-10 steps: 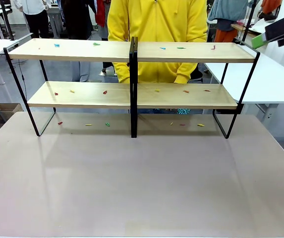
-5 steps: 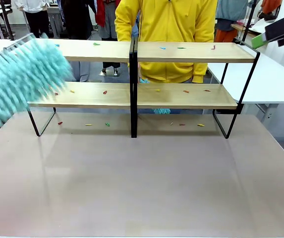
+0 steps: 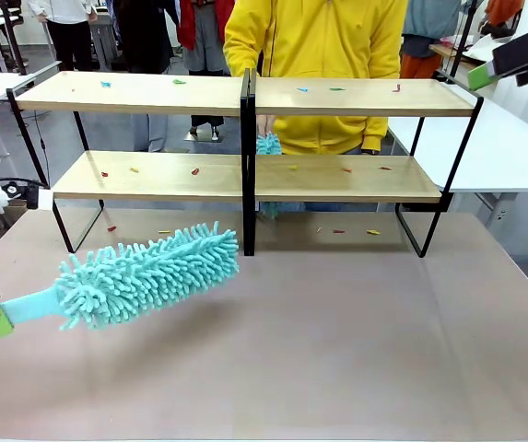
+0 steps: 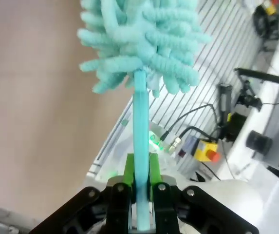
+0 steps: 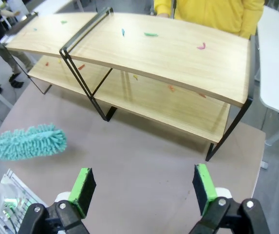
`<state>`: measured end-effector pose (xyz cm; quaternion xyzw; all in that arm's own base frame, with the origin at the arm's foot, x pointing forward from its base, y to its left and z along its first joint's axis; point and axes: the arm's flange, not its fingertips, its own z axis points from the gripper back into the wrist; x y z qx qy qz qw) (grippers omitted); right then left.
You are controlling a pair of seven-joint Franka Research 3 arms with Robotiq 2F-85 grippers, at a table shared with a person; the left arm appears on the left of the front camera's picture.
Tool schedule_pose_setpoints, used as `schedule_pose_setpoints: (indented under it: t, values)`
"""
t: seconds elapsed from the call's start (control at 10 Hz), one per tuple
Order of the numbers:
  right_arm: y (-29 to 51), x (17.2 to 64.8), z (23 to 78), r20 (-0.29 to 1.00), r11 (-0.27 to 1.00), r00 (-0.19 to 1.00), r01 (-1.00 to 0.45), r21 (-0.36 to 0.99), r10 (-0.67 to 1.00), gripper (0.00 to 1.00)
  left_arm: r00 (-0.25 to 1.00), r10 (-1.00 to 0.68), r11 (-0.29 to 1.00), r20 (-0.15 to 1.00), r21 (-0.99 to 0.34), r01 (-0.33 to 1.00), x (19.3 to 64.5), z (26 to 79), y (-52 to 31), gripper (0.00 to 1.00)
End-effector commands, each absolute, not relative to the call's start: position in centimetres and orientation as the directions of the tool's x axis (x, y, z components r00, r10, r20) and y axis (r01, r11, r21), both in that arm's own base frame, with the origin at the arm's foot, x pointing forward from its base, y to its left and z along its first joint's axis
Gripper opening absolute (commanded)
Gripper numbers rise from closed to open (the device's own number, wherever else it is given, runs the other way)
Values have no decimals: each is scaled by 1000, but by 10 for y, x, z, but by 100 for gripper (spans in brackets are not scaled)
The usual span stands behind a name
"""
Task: Clean the shelves.
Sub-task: Clean a randomly selected level of the Shelf with the Duster.
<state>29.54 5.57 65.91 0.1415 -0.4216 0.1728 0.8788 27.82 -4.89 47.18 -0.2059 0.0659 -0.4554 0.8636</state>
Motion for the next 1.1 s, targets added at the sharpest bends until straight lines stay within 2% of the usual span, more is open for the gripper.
schedule_pose_setpoints:
  t: [0.0,0.1,0.4,0.5,0.7,0.8,1.0]
  values:
    - [54,296,660,791,899,585,-423,109,179,100,482,-866,398,130,-403,824,251,493,-25,13]
    - [54,296,660,791,899,585,-423,109,179,100,482,-866,398,130,-403,824,251,493,-25,13]
    - [54,296,660,791,899,585,-423,109,179,100,628,-778,564,8,-434,703,320,474,-67,13]
    - [54,296,660,791,899,585,-423,109,179,100,591,-807,533,-4,-438,724,326,478,-66,13]
    - [54,296,660,791,899,585,-423,109,179,100,545,-838,493,26,-391,777,296,483,-12,13]
    - [54,296,660,791,899,585,-423,109,179,100,496,-868,452,17,-384,805,264,472,34,13]
    - [54,296,660,791,899,585,-423,109,179,100,554,-832,502,32,-382,776,225,441,92,13]
